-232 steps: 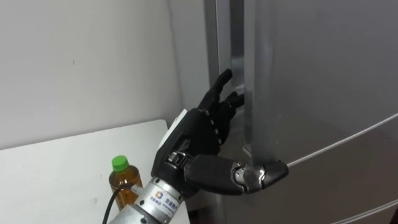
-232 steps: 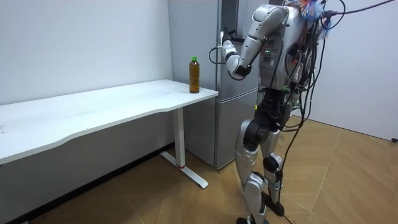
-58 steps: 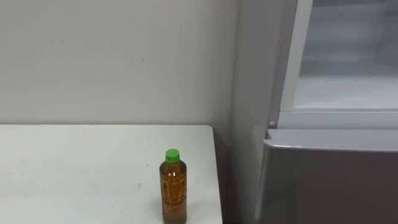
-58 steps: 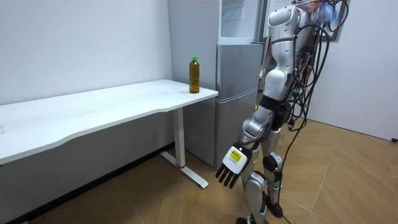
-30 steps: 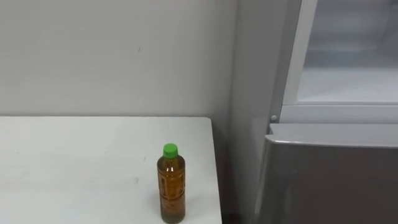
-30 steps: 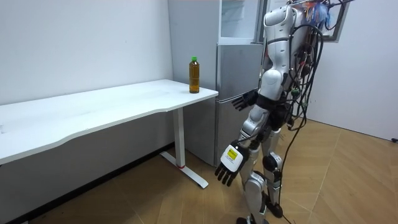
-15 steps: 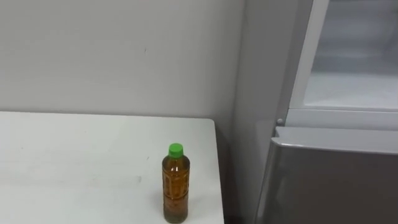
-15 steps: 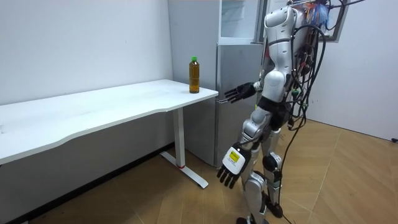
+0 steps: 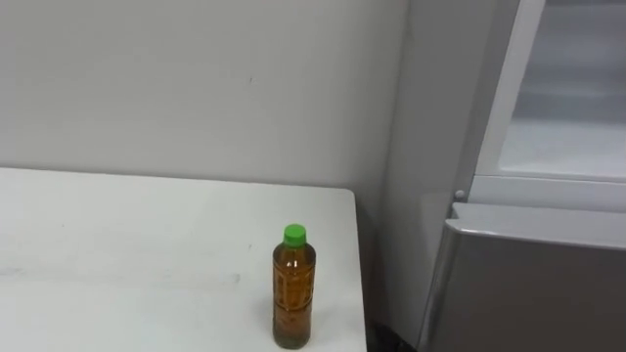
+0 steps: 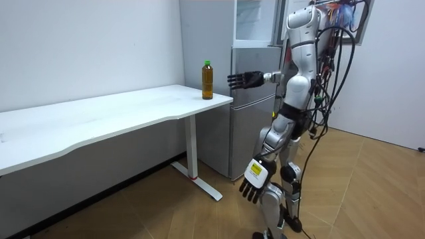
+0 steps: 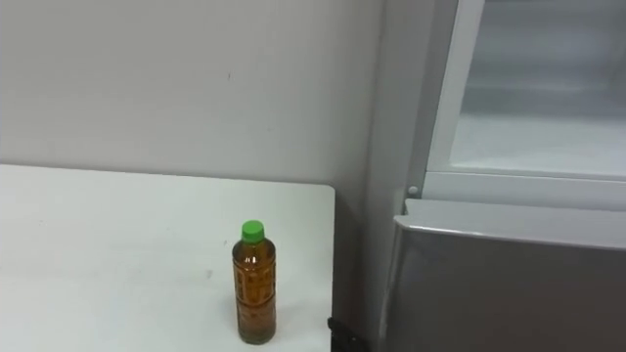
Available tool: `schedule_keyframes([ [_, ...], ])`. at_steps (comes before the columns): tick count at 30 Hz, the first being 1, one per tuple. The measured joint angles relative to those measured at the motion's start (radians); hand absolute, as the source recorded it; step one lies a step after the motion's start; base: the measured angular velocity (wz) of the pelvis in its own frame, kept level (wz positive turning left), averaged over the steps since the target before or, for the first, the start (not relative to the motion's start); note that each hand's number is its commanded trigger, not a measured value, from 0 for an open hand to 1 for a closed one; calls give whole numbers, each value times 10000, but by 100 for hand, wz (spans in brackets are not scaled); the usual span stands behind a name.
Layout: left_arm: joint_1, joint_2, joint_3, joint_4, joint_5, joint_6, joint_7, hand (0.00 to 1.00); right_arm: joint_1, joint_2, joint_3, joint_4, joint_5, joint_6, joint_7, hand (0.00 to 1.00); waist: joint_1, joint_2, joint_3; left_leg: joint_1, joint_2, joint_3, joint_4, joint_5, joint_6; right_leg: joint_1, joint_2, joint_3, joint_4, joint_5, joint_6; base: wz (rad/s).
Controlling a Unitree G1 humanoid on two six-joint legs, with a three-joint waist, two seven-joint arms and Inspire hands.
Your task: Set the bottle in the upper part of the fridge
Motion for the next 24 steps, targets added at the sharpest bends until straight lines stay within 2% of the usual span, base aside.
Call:
schedule_keyframes([
  [6, -160, 104, -26, -9, 2, 17, 0, 0, -856, -337, 399, -17, 645, 2, -3, 0, -2, -136, -32, -7, -18, -94, 8, 9, 4, 36, -10, -76, -9, -1, 2, 5],
  [11, -125, 188, 83, -19, 29, 20, -162, 0, -1436, -437, 299, 5, 651, 2, -149, 0, 112, -350, 43, -30, -21, -116, 119, 15, 8, 51, -14, -87, -27, -1, 2, 1],
  [13, -135, 181, 75, -67, 45, 21, -185, 0, -1475, -437, 246, 5, 653, 2, -251, 0, 191, -396, 40, -104, -25, -118, 160, 14, 9, -1, -27, -90, -20, -1, 2, 0],
  [24, -29, 248, 78, -84, 87, 71, -194, 0, -1652, -850, 140, 6, 662, 2, -802, 0, 309, -366, 41, -302, -39, -398, 174, 15, 11, -24, -33, -339, -14, -1, 1, 7],
])
